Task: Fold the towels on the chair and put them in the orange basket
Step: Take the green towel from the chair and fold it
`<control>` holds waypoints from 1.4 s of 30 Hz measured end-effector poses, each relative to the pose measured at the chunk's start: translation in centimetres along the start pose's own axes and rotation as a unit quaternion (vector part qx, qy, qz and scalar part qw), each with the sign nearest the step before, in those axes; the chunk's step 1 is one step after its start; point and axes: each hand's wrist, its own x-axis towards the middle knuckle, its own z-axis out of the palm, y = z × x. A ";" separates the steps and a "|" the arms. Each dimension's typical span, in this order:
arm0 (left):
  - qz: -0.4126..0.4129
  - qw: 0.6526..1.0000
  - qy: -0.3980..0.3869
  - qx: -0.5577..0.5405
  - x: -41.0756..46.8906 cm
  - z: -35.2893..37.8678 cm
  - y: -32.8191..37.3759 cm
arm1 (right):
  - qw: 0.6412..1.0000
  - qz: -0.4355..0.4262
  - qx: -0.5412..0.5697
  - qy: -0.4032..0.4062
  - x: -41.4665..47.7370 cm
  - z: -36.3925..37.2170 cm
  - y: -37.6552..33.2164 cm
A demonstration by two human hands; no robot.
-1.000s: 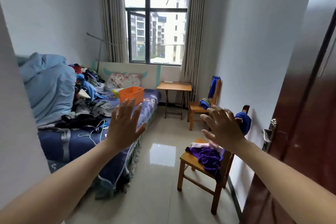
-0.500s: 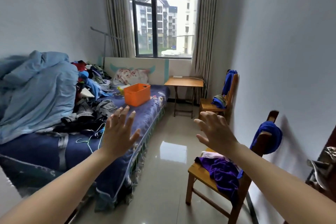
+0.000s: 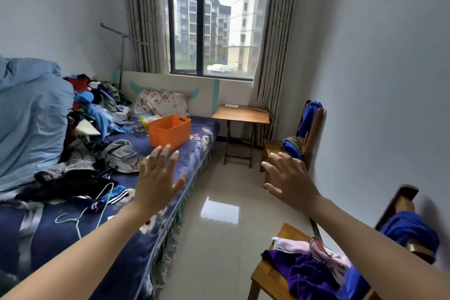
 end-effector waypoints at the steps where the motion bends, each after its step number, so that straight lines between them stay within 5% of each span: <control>1: 0.009 1.000 0.000 -0.007 1.0 1.4 0.1 | 1.000 -0.010 -0.014 -0.009 0.3 1.3 0.7; 11: 0.043 0.998 0.038 -0.032 14.1 14.1 1.6 | 0.998 0.002 -0.062 0.002 6.7 13.4 10.6; 19: -0.044 0.992 0.061 -0.100 24.3 22.6 2.2 | 0.996 -0.033 -0.069 -0.053 13.0 24.4 16.7; 36: -0.067 0.991 -0.072 -0.088 39.3 46.1 -13.5 | 0.991 0.001 -0.037 -0.125 30.0 49.1 19.7; 42: -0.045 0.984 -0.103 -0.141 45.4 53.9 -13.5 | 0.986 0.065 -0.054 -0.145 31.8 53.3 23.5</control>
